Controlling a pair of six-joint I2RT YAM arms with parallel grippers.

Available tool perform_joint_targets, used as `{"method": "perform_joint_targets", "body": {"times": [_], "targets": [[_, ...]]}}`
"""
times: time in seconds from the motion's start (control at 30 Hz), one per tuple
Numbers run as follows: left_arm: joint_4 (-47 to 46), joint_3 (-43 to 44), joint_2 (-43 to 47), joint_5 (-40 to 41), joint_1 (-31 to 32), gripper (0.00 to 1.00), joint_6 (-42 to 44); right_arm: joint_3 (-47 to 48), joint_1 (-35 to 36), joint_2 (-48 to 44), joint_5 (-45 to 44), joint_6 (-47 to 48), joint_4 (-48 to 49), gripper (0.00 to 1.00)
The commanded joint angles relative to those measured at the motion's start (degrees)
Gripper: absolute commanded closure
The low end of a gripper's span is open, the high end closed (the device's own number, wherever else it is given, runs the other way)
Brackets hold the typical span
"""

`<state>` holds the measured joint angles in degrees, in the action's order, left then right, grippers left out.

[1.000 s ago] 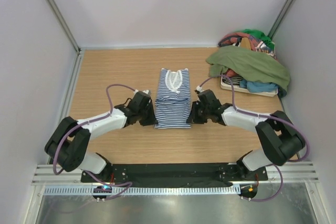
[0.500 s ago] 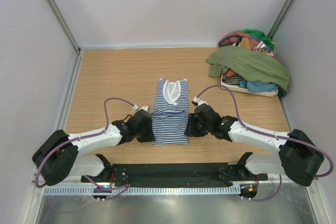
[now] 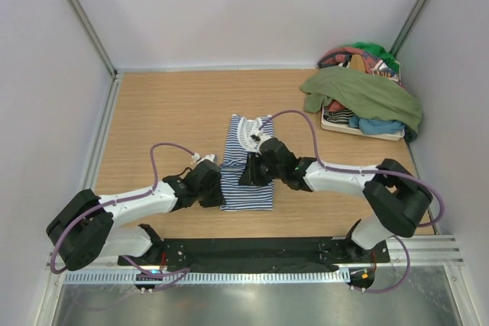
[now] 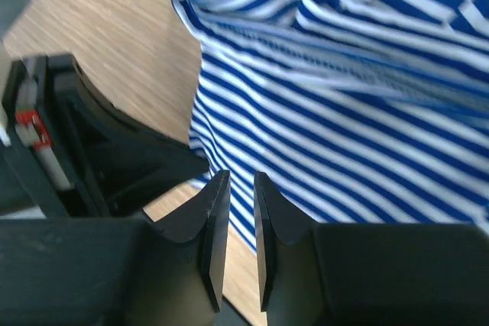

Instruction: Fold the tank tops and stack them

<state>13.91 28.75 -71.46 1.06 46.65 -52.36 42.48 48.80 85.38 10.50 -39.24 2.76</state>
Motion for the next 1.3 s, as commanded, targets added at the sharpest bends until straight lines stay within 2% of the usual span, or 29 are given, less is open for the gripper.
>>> {"method": "perform_joint_targets", "body": {"times": [0.0, 0.27, 0.4, 0.73, 0.8, 0.9, 0.93, 1.03, 1.23, 1.27], "targets": [[0.0, -0.5, 0.7, 2.3, 0.1, 0.98, -0.1, 3.8, 0.5, 4.6, 1.5, -2.3, 11.3, 0.76], [-0.1, -0.7, 0.6, 2.4, 0.1, 0.98, 0.0, 7.9, 0.5, 15.2, 2.2, -4.6, 19.2, 0.78], [-0.3, -0.9, 0.2, 2.4, 0.2, 0.98, 0.0, 10.9, -0.7, 18.1, -2.1, -3.0, 16.1, 0.79], [-1.3, -2.7, 0.9, 3.0, 1.9, 0.99, -1.4, 18.6, -8.7, 27.1, 0.2, -3.5, 15.3, 0.78], [-1.4, -3.0, 1.0, 3.2, 2.0, 0.99, -1.7, 20.5, -9.0, 27.7, 0.0, -2.9, 13.5, 0.75], [-1.6, -3.4, 1.1, 3.5, 2.5, 0.98, -2.0, 22.4, -9.0, 25.8, -0.7, -0.5, 9.9, 0.64], [-1.7, -3.4, 1.1, 3.8, 2.7, 0.97, -2.0, 22.6, -9.1, 25.1, -0.7, 0.1, 9.1, 0.56], [-1.7, -3.6, 1.3, 4.0, 2.8, 0.93, -2.3, 21.9, -9.0, 20.6, -2.8, 2.1, 5.7, 0.42], [-1.1, -3.7, 2.7, 5.3, 3.6, 0.8, -3.1, 16.6, -9.1, 9.7, -8.1, 5.3, -1.8, 0.34], [-0.1, -3.6, 3.3, 6.1, 4.1, 0.73, -3.2, 15.5, -9.1, 8.4, -9.3, 5.5, -2.4, 0.33]]}}
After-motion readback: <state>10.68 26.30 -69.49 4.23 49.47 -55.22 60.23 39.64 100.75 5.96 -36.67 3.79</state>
